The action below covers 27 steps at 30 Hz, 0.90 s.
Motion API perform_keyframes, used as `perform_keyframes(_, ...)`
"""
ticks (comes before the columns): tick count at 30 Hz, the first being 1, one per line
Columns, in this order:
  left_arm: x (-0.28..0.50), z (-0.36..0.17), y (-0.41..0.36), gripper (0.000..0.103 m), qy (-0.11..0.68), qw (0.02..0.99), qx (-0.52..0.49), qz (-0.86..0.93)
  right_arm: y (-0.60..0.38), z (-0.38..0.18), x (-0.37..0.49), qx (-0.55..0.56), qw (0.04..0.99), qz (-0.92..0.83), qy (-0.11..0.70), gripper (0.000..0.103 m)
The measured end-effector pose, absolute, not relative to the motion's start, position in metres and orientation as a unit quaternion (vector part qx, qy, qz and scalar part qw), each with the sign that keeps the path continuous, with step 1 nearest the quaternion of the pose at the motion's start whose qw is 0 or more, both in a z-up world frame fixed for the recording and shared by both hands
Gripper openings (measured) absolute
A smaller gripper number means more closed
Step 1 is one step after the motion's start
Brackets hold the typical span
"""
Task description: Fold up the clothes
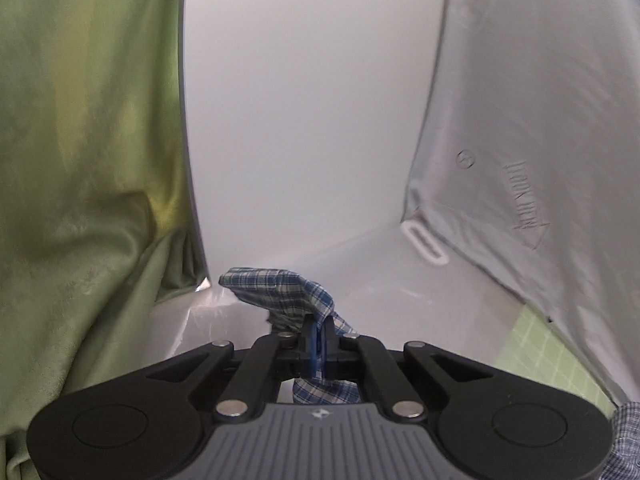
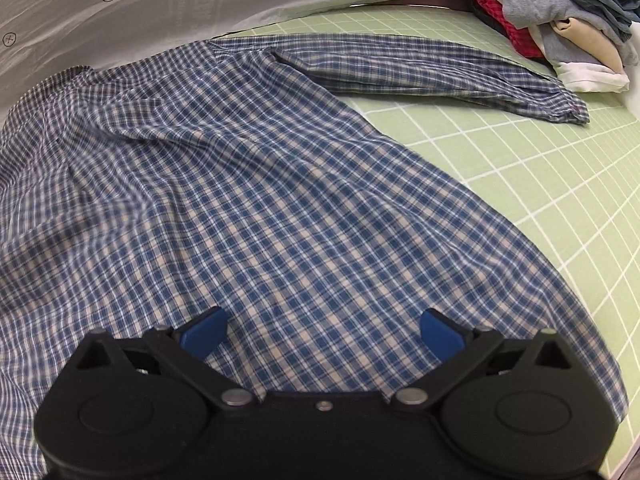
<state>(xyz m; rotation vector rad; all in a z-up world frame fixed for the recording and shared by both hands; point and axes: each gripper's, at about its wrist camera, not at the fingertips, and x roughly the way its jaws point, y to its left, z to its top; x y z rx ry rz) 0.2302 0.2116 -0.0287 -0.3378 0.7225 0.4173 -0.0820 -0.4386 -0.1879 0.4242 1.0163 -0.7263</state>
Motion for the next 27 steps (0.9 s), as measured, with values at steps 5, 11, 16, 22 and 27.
perform_keyframes(5, 0.229, -0.048, 0.202, 0.023, 0.384, 0.883, -0.167, 0.21, -0.439, -0.187, -0.078, 0.191, 0.787, -0.337, 0.481, 0.103)
perform_keyframes(11, 0.21, -0.046, 0.151, 0.062, 0.383, 0.906, -0.148, 0.101, -0.445, -0.158, -0.059, 0.15, 0.822, -0.312, 0.452, 0.097)
perform_keyframes(16, 0.222, -0.065, 0.092, 0.071, 0.405, 0.907, -0.115, 0.031, -0.478, -0.136, -0.007, 0.116, 0.852, -0.303, 0.41, 0.099)
perform_keyframes(22, 0.255, -0.085, 0.022, 0.074, 0.429, 0.899, -0.076, -0.045, -0.515, -0.133, 0.08, 0.095, 0.875, -0.266, 0.392, 0.1)
perform_keyframes(27, 0.273, -0.11, -0.028, 0.074, 0.46, 0.881, -0.07, -0.079, -0.533, -0.151, 0.151, 0.056, 0.887, -0.213, 0.406, 0.1)
